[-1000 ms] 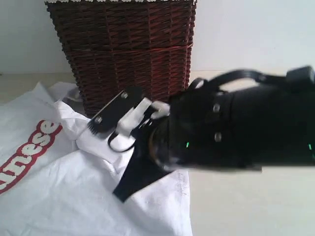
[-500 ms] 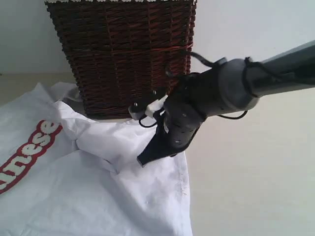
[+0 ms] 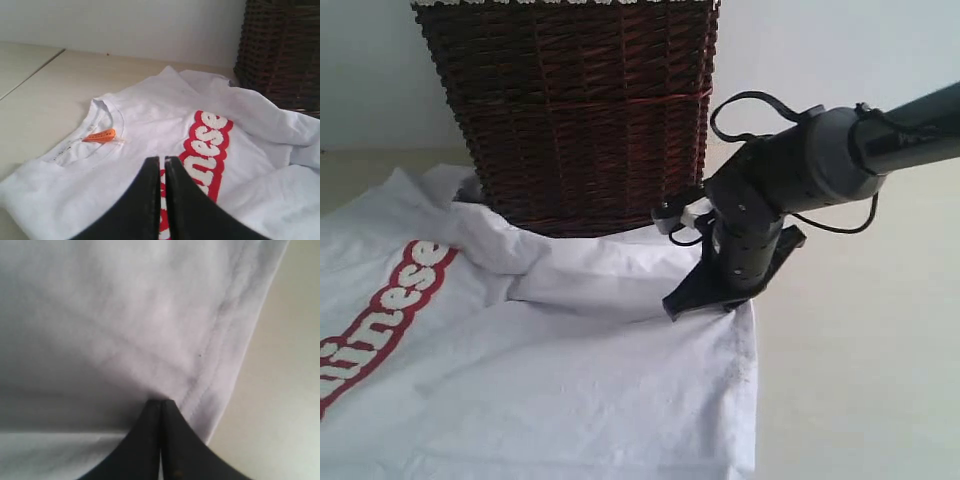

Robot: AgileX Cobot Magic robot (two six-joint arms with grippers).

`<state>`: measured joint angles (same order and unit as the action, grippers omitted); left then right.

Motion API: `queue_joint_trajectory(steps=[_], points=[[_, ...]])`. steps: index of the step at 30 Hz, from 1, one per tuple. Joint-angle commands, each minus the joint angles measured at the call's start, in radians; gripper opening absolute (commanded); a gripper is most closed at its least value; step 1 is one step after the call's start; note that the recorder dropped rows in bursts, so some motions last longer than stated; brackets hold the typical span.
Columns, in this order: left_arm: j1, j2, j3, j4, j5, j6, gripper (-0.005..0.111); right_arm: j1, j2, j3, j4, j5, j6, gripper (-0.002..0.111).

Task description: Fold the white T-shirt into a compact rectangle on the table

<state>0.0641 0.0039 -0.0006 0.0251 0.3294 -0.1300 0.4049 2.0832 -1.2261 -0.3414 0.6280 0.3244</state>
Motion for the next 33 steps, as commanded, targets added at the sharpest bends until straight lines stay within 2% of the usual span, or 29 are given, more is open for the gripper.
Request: queue_joint_trajectory(steps=[1, 7, 12, 14, 20, 22, 26, 33], points=[[-0.007, -0.004, 0.001, -0.003, -0.008, -0.005, 0.007, -0.048, -0.027, 0.067, -0.009, 0.042, -0.008, 0.000], [-0.007, -0.004, 0.001, -0.003, -0.008, -0.005, 0.007, -0.049, -0.114, 0.072, 0.004, 0.006, -0.019, 0.000], [-0.005, -0.004, 0.001, -0.003, -0.008, -0.005, 0.007, 0.002, -0.194, 0.072, 0.104, -0.040, -0.147, 0.000], [-0.005, -0.004, 0.001, -0.003, -0.008, -0.005, 0.007, 0.045, -0.228, 0.072, 0.211, -0.070, -0.258, 0.000], [-0.005, -0.004, 0.001, -0.003, -0.008, -0.003, 0.007, 0.238, -0.267, 0.072, 0.754, -0.138, -0.757, 0.000], [-0.005, -0.004, 0.001, -0.003, -0.008, -0.003, 0.007, 0.296, -0.253, 0.072, 0.871, -0.159, -0.834, 0.000], [-0.005, -0.004, 0.001, -0.003, -0.008, -0.003, 0.007, 0.381, -0.192, 0.040, 0.885, -0.159, -0.837, 0.000], [-0.005, -0.004, 0.001, -0.003, -0.008, -0.001, 0.007, 0.397, -0.092, -0.032, 0.852, -0.068, -0.816, 0.000]])
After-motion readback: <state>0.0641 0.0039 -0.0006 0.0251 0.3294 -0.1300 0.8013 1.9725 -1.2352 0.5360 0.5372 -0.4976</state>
